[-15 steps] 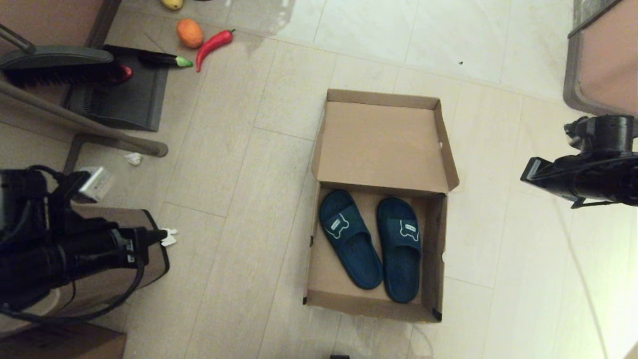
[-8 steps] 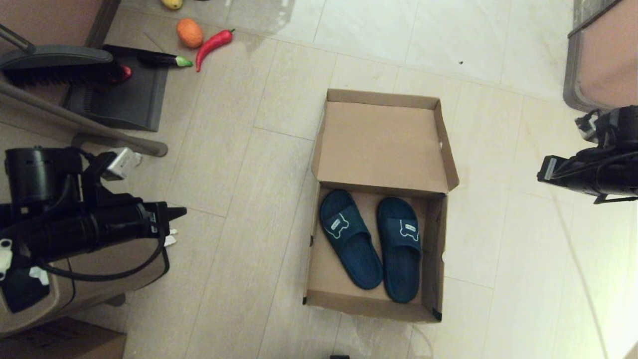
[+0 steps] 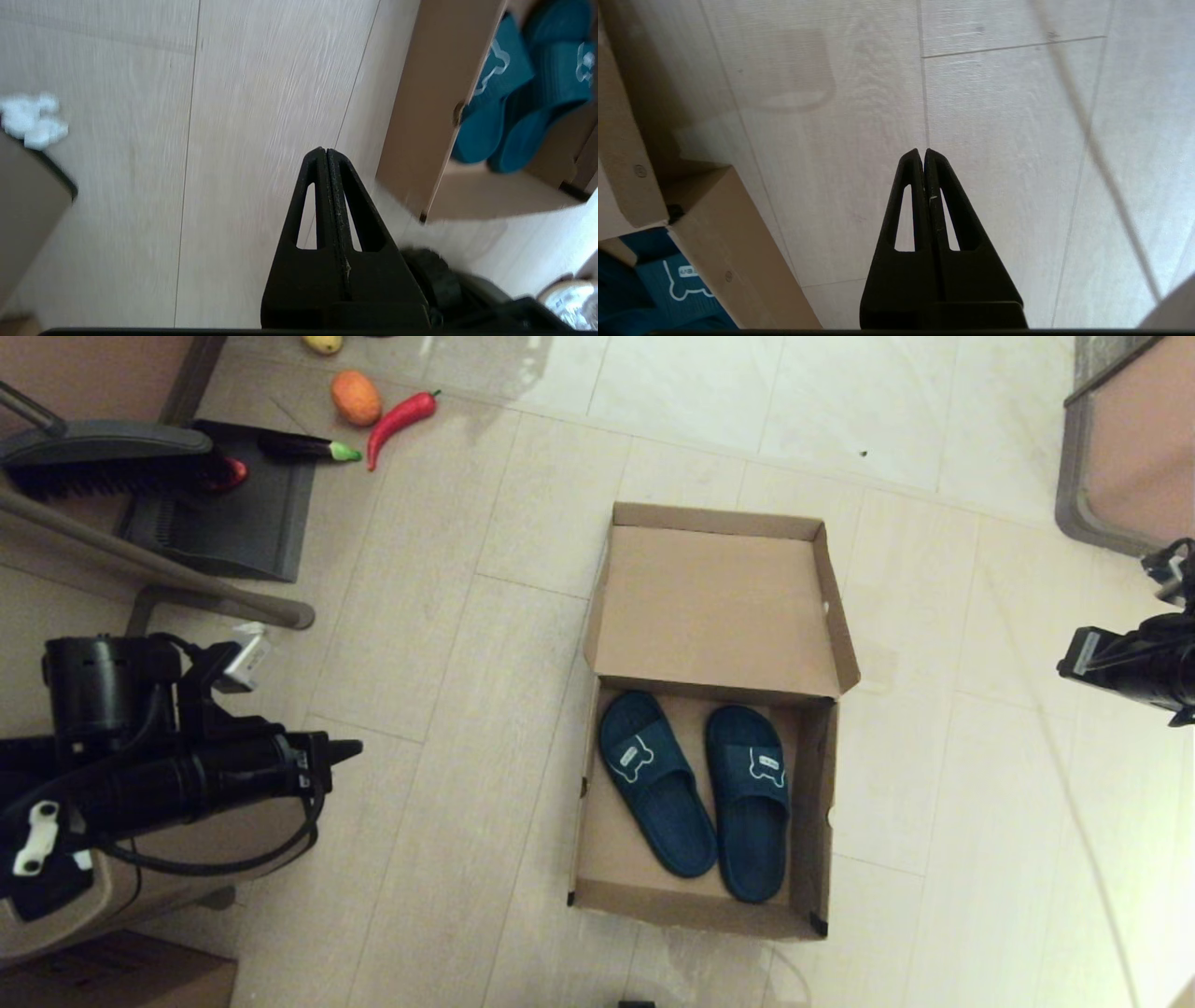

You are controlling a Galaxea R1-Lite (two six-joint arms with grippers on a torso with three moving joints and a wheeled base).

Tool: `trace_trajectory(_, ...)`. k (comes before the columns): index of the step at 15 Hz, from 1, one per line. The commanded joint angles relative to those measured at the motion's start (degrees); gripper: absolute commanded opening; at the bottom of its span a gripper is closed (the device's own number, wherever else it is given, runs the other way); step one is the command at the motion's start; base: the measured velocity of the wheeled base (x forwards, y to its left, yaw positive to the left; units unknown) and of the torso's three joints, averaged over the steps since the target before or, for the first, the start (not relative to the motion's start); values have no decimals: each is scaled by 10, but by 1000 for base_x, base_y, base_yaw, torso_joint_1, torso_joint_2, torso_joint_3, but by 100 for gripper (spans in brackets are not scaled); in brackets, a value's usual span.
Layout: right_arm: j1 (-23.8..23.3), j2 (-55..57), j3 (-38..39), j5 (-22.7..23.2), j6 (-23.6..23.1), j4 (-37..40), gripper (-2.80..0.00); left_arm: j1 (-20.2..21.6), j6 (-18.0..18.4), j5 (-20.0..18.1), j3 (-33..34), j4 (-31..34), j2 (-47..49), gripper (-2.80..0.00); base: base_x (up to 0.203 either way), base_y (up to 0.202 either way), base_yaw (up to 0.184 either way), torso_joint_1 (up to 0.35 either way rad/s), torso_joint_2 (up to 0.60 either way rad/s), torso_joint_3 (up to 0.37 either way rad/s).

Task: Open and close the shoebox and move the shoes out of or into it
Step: Close the shoe box

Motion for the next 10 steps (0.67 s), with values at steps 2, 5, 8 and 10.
trace_trajectory(2,-13,-16,14,6,-1,1,-280,0,0,-5,-2,-28,21,-280,0,0,0,0,0,0)
trace_trajectory(5,-22,-29,13,30,-5,15,-280,-4,0,-23,-15,-28,23,-280,0,0,0,0,0,0)
trace_trajectory(8,-21,-46,23,33,-5,23,-280,-4,0,-31,-17,-29,24,-280,0,0,0,0,0,0)
trace_trajectory(10,-21,-54,30,48,-5,29,-280,-7,-2,-37,-35,-29,36,-280,0,0,0,0,0,0)
